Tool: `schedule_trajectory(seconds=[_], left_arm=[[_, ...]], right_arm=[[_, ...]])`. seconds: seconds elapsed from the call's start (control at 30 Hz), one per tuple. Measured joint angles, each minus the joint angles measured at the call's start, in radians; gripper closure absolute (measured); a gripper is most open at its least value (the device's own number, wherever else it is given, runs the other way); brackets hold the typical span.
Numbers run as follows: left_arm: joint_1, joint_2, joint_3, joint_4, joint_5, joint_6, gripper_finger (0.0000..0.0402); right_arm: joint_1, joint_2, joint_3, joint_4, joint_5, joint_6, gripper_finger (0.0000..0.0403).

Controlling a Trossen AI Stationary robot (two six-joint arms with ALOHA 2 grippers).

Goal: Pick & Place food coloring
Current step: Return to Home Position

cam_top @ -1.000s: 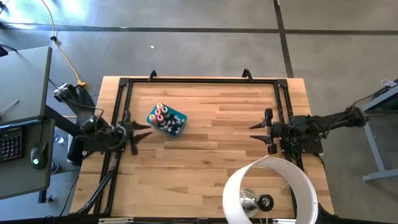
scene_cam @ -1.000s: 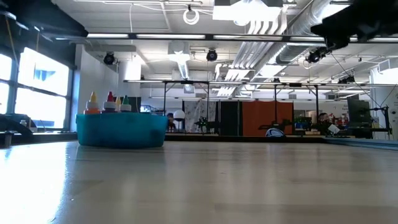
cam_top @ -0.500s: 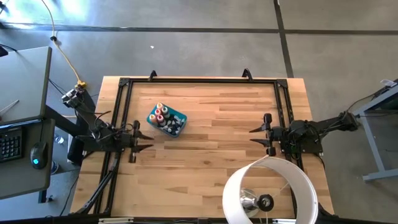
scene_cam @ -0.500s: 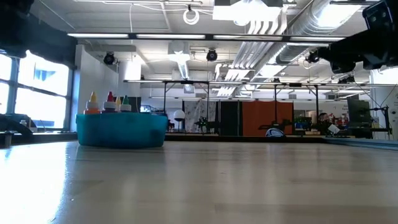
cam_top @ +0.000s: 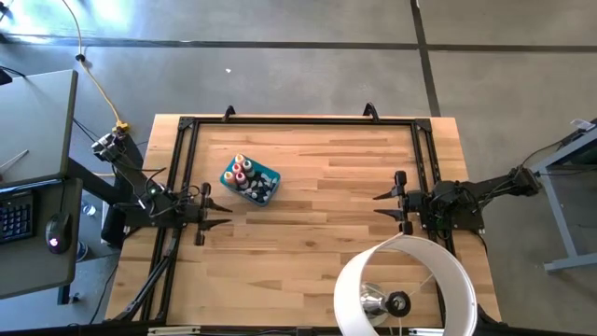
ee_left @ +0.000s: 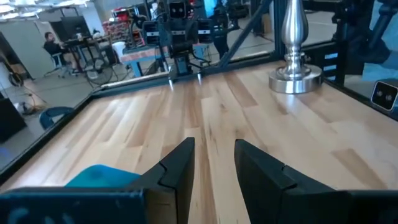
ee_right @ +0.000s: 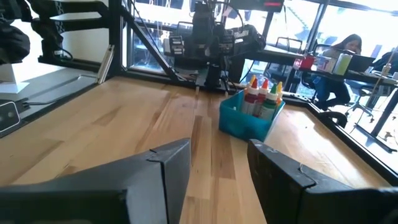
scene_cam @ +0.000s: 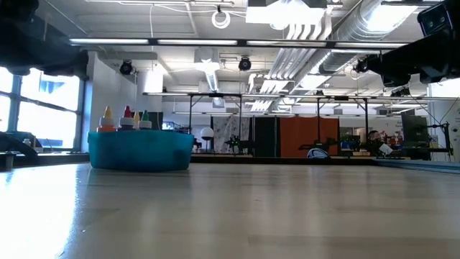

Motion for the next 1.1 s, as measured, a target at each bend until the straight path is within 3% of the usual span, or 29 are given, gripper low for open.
schedule_trajectory(seconds=[1.1], left_arm=[[0.000, 0.000, -0.002, 0.002, 0.073, -0.014, 0.0291]], right_arm=[[0.000, 0.000, 0.000, 0.009, 0.001, -0.002, 0.0250]])
